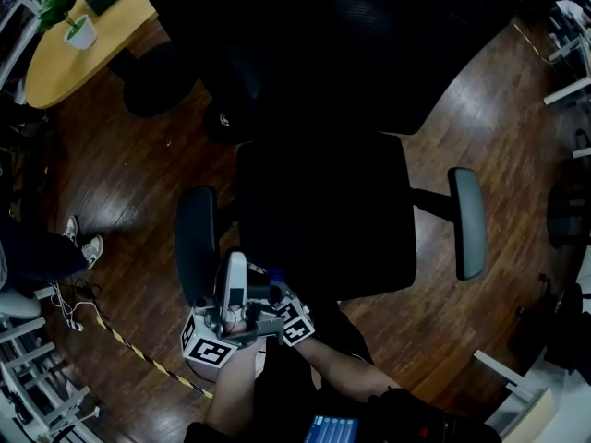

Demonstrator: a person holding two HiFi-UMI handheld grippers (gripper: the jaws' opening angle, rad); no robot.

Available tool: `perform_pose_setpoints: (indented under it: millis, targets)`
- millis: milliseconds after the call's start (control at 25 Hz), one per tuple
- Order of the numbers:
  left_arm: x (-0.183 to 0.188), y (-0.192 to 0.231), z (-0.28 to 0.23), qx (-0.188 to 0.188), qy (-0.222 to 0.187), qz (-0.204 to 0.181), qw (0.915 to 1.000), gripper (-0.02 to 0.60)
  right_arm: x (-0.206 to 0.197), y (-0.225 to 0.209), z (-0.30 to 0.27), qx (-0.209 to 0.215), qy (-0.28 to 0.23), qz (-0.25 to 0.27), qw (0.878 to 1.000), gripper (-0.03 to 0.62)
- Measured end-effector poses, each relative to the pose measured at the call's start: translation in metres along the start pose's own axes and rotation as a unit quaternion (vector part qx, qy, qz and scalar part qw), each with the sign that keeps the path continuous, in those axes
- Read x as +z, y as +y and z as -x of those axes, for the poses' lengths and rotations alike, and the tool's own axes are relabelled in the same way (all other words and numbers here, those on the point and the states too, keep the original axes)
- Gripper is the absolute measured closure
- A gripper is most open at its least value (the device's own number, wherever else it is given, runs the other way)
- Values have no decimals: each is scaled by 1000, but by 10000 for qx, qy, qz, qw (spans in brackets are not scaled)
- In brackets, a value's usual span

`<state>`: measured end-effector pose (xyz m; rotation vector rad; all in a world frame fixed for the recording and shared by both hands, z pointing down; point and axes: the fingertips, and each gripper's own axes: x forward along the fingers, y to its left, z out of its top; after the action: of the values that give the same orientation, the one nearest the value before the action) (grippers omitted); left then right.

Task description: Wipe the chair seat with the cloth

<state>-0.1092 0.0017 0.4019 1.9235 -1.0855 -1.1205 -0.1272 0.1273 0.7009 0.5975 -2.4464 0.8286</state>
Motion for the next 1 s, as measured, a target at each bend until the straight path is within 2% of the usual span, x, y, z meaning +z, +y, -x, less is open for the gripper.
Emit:
perform_pose_setpoints:
  millis: [120, 320, 480, 640, 760, 1000]
  targets:
    - [-2, 0, -2, -15, 24, 26, 10000, 578, -10, -22, 16, -251, 18, -42, 9997, 514]
    - [-11, -3, -10, -106, 97, 84, 9999, 578, -40, -113, 90, -1231, 193, -313, 9917, 514]
    - [-18, -5, -19, -156, 163, 119, 9997, 578, -64, -199, 182, -2207, 271, -452, 9739, 514]
    - [-24, -7, -21, -156, 208, 138, 9996, 578, -73, -255, 259, -2993, 206, -627, 9519, 514]
    - [-28, -9, -22, -169, 236, 146, 9995, 578, -74, -274, 286, -3281, 171, -607, 9425, 514]
    - [-28, -11, -26, -180, 264, 111, 9994, 578, -70, -279, 289, -3322, 60, -879, 9391, 514]
